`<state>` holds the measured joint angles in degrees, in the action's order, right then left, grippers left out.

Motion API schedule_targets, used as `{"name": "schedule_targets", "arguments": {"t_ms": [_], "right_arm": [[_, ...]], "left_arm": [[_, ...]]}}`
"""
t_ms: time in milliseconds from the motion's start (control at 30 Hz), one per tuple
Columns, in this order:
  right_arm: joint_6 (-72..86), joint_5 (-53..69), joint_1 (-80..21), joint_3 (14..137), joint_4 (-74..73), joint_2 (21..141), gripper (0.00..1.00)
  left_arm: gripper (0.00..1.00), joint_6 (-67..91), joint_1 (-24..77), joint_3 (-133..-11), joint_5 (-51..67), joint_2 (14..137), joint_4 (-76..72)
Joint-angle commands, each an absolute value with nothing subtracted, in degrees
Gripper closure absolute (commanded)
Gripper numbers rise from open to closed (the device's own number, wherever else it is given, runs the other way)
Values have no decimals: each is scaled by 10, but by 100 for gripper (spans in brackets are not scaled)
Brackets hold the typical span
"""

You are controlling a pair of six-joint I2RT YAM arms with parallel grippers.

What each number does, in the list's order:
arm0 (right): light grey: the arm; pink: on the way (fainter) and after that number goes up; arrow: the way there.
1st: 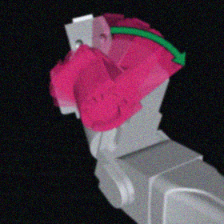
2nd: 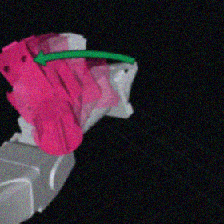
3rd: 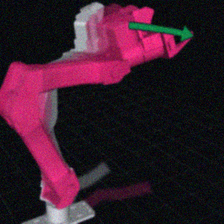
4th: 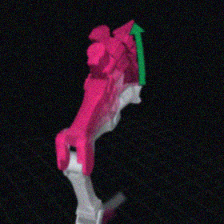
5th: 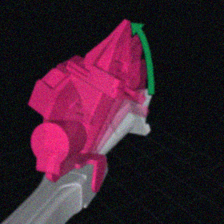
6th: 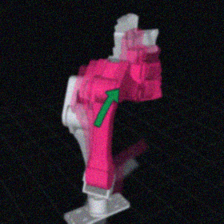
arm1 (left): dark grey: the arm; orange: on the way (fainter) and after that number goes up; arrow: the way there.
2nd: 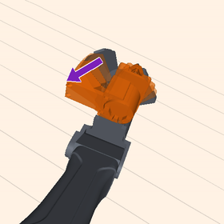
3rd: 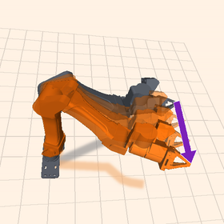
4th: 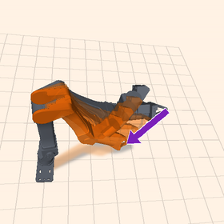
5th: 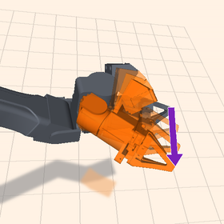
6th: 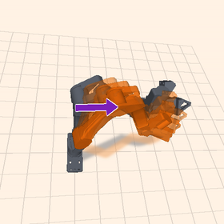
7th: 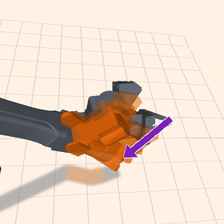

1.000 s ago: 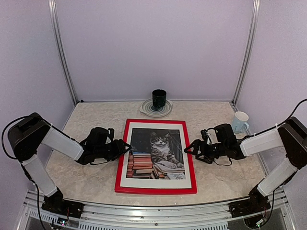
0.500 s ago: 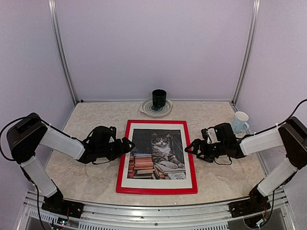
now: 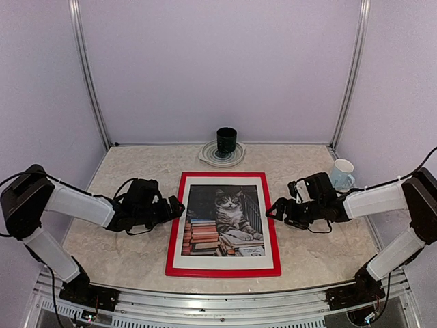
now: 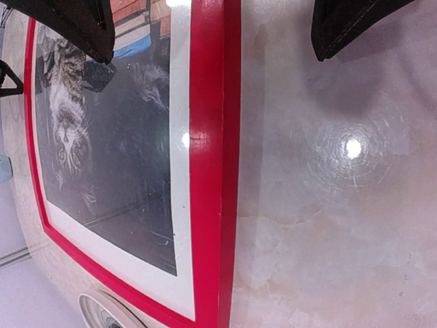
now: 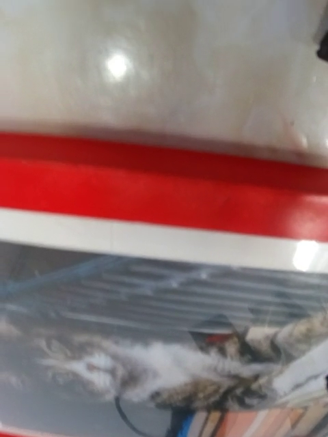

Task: Put the photo into the frame
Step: Place the photo frame at the center of the board, then reset both arms

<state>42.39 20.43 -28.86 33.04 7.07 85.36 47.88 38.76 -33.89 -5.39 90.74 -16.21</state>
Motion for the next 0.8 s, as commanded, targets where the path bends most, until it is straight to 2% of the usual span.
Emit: {"name": "schedule_targets", "arguments": {"t_ms": [0,233,433,567,767], "right_arm": [[352,124,-291,367,-31,809,1],[268,8,-277,386,-125,738,1],[234,-50,-235,369,-145,657,1],[228,-52,-191,338,-124,593,1],[209,-36,-151,299,-85,506,1]], "left_arm": [[1,427,390,-337,-116,842,-98],[1,334,387,-343,-203,727,-16],[1,352,365,-339,-265,626,67],[1,359,318,-326,-247,541,95],[1,278,280,-326,-224,431,123]]}}
